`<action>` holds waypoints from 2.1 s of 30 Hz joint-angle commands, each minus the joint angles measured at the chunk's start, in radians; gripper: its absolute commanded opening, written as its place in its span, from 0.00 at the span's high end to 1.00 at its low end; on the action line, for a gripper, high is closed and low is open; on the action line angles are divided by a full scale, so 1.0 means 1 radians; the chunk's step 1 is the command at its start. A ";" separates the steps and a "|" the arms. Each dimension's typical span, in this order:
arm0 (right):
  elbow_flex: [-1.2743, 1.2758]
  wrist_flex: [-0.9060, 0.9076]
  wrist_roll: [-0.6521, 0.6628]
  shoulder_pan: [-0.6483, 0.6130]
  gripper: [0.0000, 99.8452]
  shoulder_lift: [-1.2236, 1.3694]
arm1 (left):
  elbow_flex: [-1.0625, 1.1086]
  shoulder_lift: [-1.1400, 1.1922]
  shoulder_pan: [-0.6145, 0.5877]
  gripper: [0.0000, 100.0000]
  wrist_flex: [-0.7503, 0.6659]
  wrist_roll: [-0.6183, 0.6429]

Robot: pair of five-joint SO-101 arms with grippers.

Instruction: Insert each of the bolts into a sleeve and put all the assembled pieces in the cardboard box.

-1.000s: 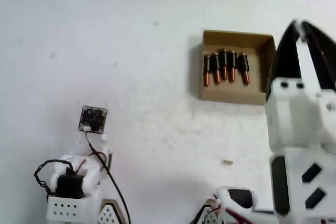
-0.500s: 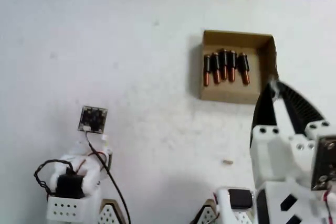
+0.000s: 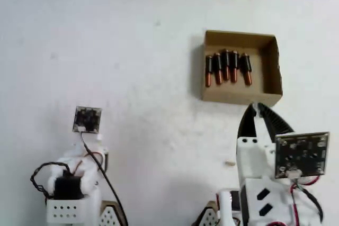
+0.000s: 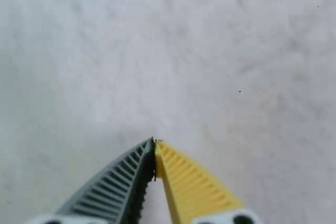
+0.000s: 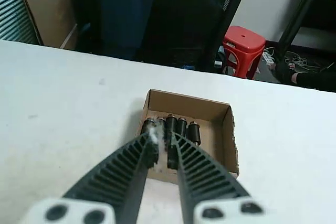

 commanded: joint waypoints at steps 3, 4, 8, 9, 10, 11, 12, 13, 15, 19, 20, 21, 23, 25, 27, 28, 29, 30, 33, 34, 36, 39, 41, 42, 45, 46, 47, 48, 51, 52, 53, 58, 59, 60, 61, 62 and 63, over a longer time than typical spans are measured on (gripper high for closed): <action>0.140 -0.054 -0.002 -0.007 0.98 -0.116 | -0.003 -0.007 -0.005 0.98 -0.011 -0.009; 0.160 -0.054 -0.002 -0.007 0.98 -0.136 | -0.003 -0.007 -0.005 0.98 -0.011 -0.009; 0.210 -0.054 -0.002 -0.007 0.98 -0.225 | -0.003 -0.007 -0.005 0.98 -0.011 -0.009; 0.218 -0.054 -0.002 -0.007 0.98 -0.248 | -0.003 -0.007 -0.005 0.98 -0.011 -0.009; 0.222 -0.054 -0.002 -0.007 0.98 -0.272 | -0.003 -0.007 -0.005 0.98 -0.011 -0.009; 0.229 -0.054 -0.002 -0.008 0.98 -0.297 | -0.003 -0.007 -0.005 0.98 -0.011 -0.009; 0.233 -0.054 -0.002 -0.008 0.98 -0.321 | -0.003 -0.007 -0.005 0.98 -0.011 -0.009; 0.239 -0.053 -0.002 -0.008 0.98 -0.338 | -0.003 -0.007 -0.005 0.98 -0.011 -0.009; 0.241 -0.050 -0.002 -0.025 0.98 -0.338 | -0.003 -0.007 -0.005 0.98 -0.011 -0.009; 0.244 -0.033 -0.002 -0.125 0.98 -0.334 | -0.003 -0.007 -0.005 0.98 -0.011 -0.009; 0.244 -0.022 -0.002 -0.150 0.98 -0.335 | -0.003 -0.007 -0.005 0.98 -0.011 -0.009; 0.244 -0.008 -0.002 -0.166 0.98 -0.335 | -0.003 -0.007 -0.005 0.98 -0.011 -0.009; 0.244 0.016 -0.003 -0.183 0.98 -0.337 | -0.003 -0.007 -0.005 0.98 -0.011 -0.009; 0.244 0.022 -0.003 -0.182 0.98 -0.337 | -0.003 -0.007 -0.005 0.98 -0.011 -0.009; 0.244 0.022 -0.003 -0.177 0.98 -0.337 | -0.003 -0.007 -0.005 0.98 -0.011 -0.009; 0.244 0.022 -0.003 -0.165 0.98 -0.337 | -0.003 -0.007 -0.005 0.98 -0.011 -0.009; 0.244 0.022 -0.003 -0.143 0.98 -0.337 | -0.003 -0.007 -0.005 0.98 -0.011 -0.009; 0.244 0.022 -0.003 -0.117 0.98 -0.337 | -0.003 -0.007 -0.005 0.98 -0.011 -0.009; 0.244 0.022 -0.003 -0.041 0.98 -0.337 | -0.003 -0.007 -0.005 0.98 -0.011 -0.009; 0.244 0.022 -0.003 -0.028 0.98 -0.337 | -0.003 -0.007 -0.005 0.98 -0.011 -0.009; 0.244 0.022 -0.003 -0.015 0.98 -0.338 | -0.003 -0.007 -0.005 0.98 -0.011 -0.009; 0.244 0.022 -0.003 -0.012 0.98 -0.338 | -0.003 -0.007 -0.005 0.98 -0.011 -0.009; 0.244 0.022 -0.003 -0.010 0.98 -0.338 | -0.003 -0.007 -0.005 0.98 -0.011 -0.009; 0.247 0.024 -0.003 -0.010 0.98 -0.338 | -0.003 -0.007 -0.005 0.98 -0.011 -0.009; 0.290 0.016 -0.003 -0.010 0.98 -0.337 | -0.003 -0.007 -0.005 0.98 -0.011 -0.009; 0.313 -0.004 -0.003 -0.010 0.98 -0.337 | -0.003 -0.007 -0.005 0.98 -0.011 -0.009; 0.339 -0.030 -0.003 -0.010 0.98 -0.337 | -0.003 -0.007 -0.005 0.98 -0.011 -0.009; 0.367 -0.058 -0.003 -0.010 0.98 -0.337 | -0.003 -0.007 -0.005 0.98 -0.011 -0.009; 0.457 -0.150 -0.003 -0.010 0.98 -0.337 | -0.003 -0.007 -0.005 0.98 -0.011 -0.009; 0.488 -0.176 -0.003 -0.010 0.98 -0.337 | -0.003 -0.007 -0.005 0.98 -0.011 -0.009; 0.519 -0.197 -0.003 -0.010 0.98 -0.337 | -0.003 -0.007 -0.005 0.98 -0.011 -0.009; 0.683 -0.292 -0.003 -0.010 0.98 -0.337 | -0.003 -0.007 -0.005 0.98 -0.011 -0.009; 0.713 -0.303 -0.003 -0.010 0.98 -0.337 | -0.003 -0.007 -0.005 0.98 -0.011 -0.009; 0.743 -0.311 -0.003 -0.010 0.98 -0.337 | -0.003 -0.007 -0.005 0.98 -0.011 -0.009; 0.772 -0.312 -0.003 -0.010 0.98 -0.337 | -0.003 -0.007 -0.005 0.98 -0.011 -0.009; 0.798 -0.315 -0.003 -0.010 0.98 -0.337 | -0.003 -0.007 -0.005 0.98 -0.011 -0.009; 0.821 -0.315 -0.003 -0.010 0.98 -0.337 | -0.003 -0.007 -0.005 0.98 -0.011 -0.009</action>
